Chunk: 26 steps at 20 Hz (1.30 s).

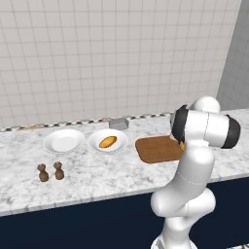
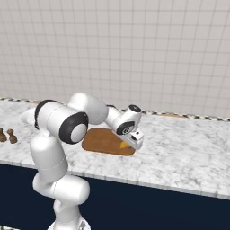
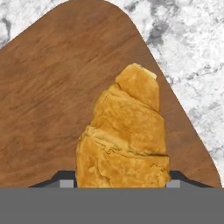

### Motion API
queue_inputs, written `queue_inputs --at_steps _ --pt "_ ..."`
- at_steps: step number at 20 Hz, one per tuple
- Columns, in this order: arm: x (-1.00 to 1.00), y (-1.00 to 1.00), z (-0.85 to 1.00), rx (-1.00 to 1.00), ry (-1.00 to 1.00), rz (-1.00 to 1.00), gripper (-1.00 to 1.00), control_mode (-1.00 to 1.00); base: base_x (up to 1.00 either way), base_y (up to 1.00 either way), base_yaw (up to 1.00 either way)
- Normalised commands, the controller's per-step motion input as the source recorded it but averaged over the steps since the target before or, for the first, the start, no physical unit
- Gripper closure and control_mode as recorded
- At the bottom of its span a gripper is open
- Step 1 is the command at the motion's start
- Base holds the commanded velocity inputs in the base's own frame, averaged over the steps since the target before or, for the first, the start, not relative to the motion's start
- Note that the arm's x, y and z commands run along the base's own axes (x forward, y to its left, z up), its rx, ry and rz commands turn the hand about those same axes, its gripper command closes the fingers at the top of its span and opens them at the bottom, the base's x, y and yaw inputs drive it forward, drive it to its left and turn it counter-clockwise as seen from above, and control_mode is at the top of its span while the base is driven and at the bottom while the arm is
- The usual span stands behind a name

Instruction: From the different types of pastries on the counter, select a croissant and place it on the cutting board. Then retrieve a jar of jam from the cabinet and place it alongside the croissant on the cutting board.

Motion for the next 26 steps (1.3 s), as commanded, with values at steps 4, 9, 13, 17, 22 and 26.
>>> queue_inputs --at_steps 4,9,13,17,22,26 --pt "0.00 0.12 -0.22 -0.01 0.00 0.00 -1.00 -1.00 0.00 0.00 0.00" --pt "0.00 0.00 -0.05 0.00 -0.01 0.00 -1.00 -1.00 0.00 0.00 0.00" --pt "0.00 0.05 0.01 0.00 0.00 0.00 -1.00 -1.00 0.00 0.00 0.00" --pt "-0.16 0.00 0.23 0.00 0.00 0.00 -1.00 -1.00 0.00 0.00 0.00" --pt "-0.39 0.00 0.65 0.00 0.00 0.00 -1.00 -1.00 0.00 0.00 0.00" --pt "-0.48 0.08 0.72 0.00 0.00 0.00 -1.00 -1.00 0.00 0.00 0.00"
